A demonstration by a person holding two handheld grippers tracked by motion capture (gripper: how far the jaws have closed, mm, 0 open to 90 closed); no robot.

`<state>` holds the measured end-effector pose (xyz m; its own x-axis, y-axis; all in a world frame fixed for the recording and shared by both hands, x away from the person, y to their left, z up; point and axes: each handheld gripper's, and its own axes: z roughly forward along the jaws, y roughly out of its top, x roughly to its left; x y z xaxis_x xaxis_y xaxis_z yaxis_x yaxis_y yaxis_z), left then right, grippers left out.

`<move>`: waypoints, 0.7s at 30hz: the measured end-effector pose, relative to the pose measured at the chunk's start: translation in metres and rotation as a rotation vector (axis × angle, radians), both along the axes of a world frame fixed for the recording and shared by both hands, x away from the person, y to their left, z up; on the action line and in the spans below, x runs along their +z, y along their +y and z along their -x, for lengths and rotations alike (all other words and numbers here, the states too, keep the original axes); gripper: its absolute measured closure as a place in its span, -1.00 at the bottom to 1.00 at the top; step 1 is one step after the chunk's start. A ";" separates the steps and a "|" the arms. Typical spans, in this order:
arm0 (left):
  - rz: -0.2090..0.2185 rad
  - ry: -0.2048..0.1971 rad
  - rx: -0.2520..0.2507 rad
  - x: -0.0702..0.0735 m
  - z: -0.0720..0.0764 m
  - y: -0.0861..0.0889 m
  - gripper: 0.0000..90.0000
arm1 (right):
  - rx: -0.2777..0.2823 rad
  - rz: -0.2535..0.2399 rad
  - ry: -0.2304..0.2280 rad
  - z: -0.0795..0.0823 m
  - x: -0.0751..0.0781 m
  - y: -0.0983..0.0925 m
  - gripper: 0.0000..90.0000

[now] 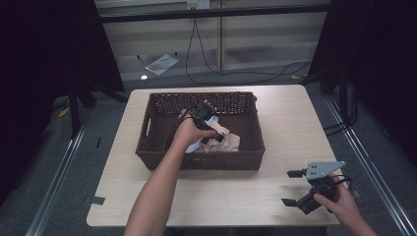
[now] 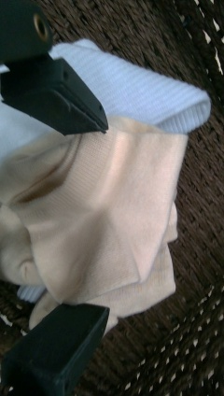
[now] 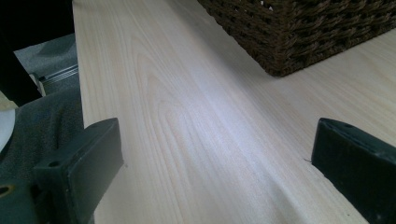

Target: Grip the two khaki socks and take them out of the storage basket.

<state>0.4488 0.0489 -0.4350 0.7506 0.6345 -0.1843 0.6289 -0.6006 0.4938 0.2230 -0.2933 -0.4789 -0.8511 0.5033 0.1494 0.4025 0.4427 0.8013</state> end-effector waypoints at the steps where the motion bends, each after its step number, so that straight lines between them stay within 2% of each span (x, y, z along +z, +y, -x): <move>1: 0.009 -0.004 0.008 -0.001 0.000 0.001 -0.68 | 0.000 0.001 -0.001 0.000 0.000 0.000 -0.97; 3: 0.002 0.000 0.014 -0.001 -0.002 0.003 -0.51 | -0.004 0.008 -0.002 0.000 0.000 0.000 -0.97; 4: 0.009 0.010 0.004 0.000 -0.002 0.003 -0.30 | -0.001 0.006 -0.003 -0.001 0.000 0.000 -0.97; 6: -0.006 -0.011 -0.015 0.002 -0.002 0.006 -0.01 | 0.000 0.006 -0.005 -0.001 0.000 0.000 -0.97; 7: -0.026 -0.008 -0.032 0.003 -0.002 0.007 0.31 | -0.002 0.009 -0.004 0.000 0.000 0.000 -0.97; 8: -0.023 0.017 -0.033 0.004 -0.002 0.008 0.58 | -0.001 0.008 -0.003 -0.001 0.000 0.000 -0.97; 10: -0.035 0.034 -0.042 0.008 -0.002 0.010 0.79 | -0.003 0.000 -0.003 0.000 0.000 0.000 -0.97; 12: -0.052 0.055 -0.049 0.012 -0.002 0.013 0.90 | -0.003 0.004 -0.004 -0.001 0.000 0.000 -0.97; 13: -0.040 0.063 -0.046 0.014 -0.001 0.015 1.00 | -0.001 0.003 -0.004 -0.001 0.000 0.000 -0.97; 14: -0.026 0.071 -0.042 0.016 -0.001 0.016 1.00 | 0.000 0.002 -0.003 -0.001 0.000 0.000 -0.97; 15: -0.033 0.080 -0.057 0.019 -0.002 0.018 1.00 | -0.003 0.002 -0.003 -0.001 0.000 0.000 -0.97; 18: -0.025 0.098 -0.062 0.027 0.000 0.021 1.00 | -0.004 0.001 -0.005 -0.001 0.001 0.000 -0.97; 20: -0.002 0.096 -0.056 0.029 0.001 0.022 1.00 | -0.003 0.003 -0.005 -0.001 0.000 0.000 -0.97; 21: -0.010 0.102 -0.068 0.031 0.001 0.023 1.00 | -0.004 0.003 -0.006 -0.001 0.000 0.000 -0.97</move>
